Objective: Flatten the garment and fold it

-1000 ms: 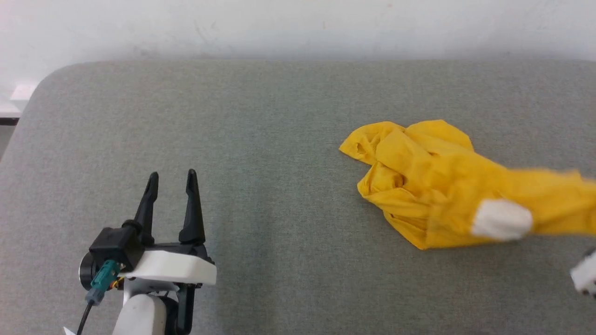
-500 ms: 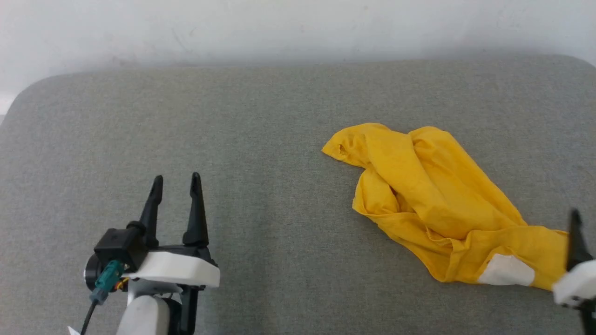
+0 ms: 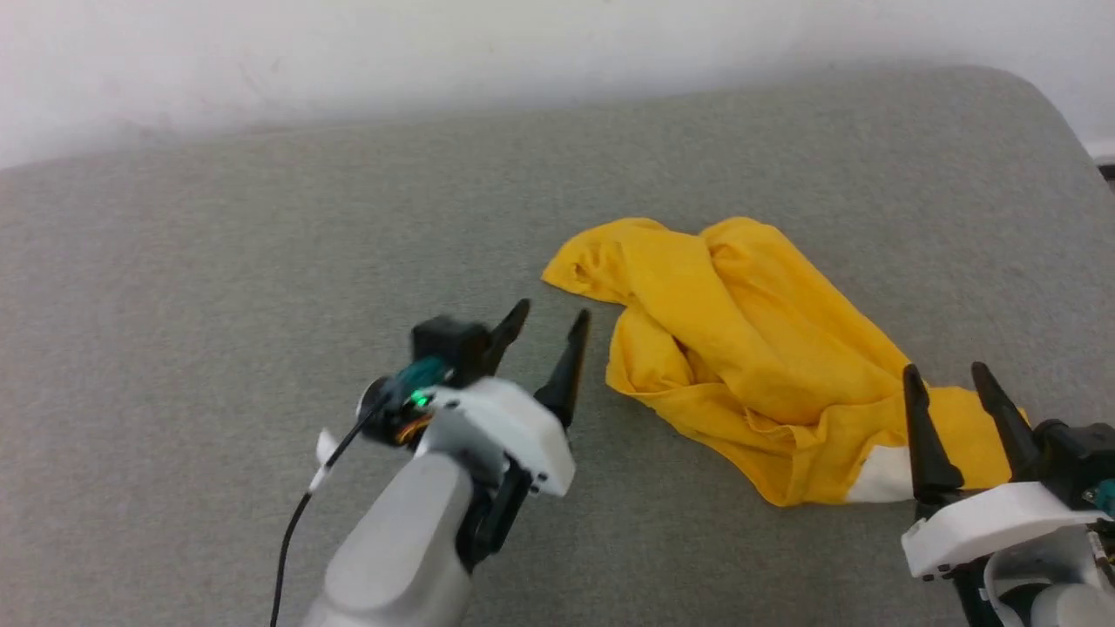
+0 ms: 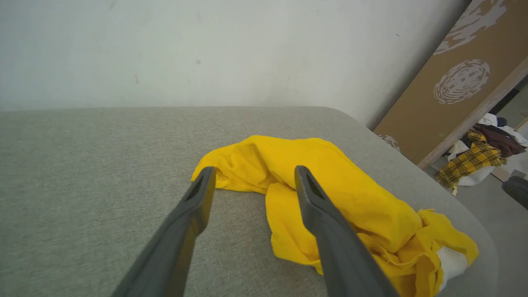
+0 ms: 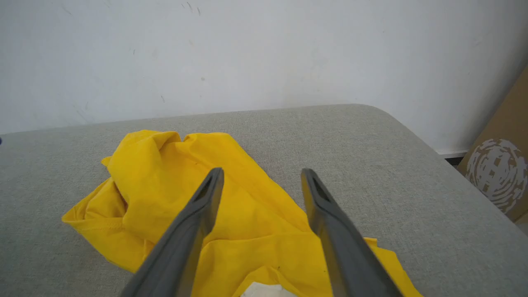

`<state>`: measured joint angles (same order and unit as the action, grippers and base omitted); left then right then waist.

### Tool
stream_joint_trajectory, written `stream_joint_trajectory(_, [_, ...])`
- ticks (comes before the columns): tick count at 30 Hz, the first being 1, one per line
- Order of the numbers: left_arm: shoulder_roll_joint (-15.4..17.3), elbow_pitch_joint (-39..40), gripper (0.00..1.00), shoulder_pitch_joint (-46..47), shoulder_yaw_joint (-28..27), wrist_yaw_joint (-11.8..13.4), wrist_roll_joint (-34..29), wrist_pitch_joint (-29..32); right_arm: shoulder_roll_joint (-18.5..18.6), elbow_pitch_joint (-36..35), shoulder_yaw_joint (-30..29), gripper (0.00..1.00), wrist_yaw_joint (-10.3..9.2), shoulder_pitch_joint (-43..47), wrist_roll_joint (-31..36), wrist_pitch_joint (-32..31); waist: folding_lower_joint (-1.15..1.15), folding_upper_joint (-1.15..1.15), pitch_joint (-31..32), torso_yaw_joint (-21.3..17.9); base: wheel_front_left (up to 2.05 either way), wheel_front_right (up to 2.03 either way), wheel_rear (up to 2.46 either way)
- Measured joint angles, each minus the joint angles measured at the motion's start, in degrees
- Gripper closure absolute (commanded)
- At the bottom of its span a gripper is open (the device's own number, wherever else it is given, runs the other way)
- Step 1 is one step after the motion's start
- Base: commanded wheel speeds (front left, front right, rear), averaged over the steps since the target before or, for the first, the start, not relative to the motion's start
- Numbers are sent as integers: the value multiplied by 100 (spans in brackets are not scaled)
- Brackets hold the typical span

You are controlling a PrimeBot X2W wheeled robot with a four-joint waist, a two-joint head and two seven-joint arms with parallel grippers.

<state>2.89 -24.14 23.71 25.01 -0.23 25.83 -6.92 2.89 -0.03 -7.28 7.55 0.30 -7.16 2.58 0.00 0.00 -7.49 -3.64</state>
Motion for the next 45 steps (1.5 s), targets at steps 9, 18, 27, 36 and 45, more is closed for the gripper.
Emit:
stream_joint_trajectory(9, [0,-1627,0,1463,1015,339,250,1702,3,196,347,0,0,-116,-221,71,1,0,-350,-513,0,0,0])
stream_joint_trajectory(18, [16,-2438,0,2167,1367,88,350,2897,4,402,516,0,0,-269,-350,208,0,0,-683,-917,0,0,0])
stream_joint_trajectory(27, [71,-2199,100,2204,1703,-408,858,3207,5,523,548,0,0,-368,-408,266,1,0,-716,-848,0,0,0])
stream_joint_trajectory(36, [100,-2013,100,1931,1464,159,793,1675,4,541,489,0,0,-362,-400,248,1,0,-476,-554,0,0,0])
stream_joint_trajectory(45, [791,-968,100,1132,530,1001,960,180,8,345,318,0,-1,-212,-358,107,0,0,-220,-41,0,0,0])
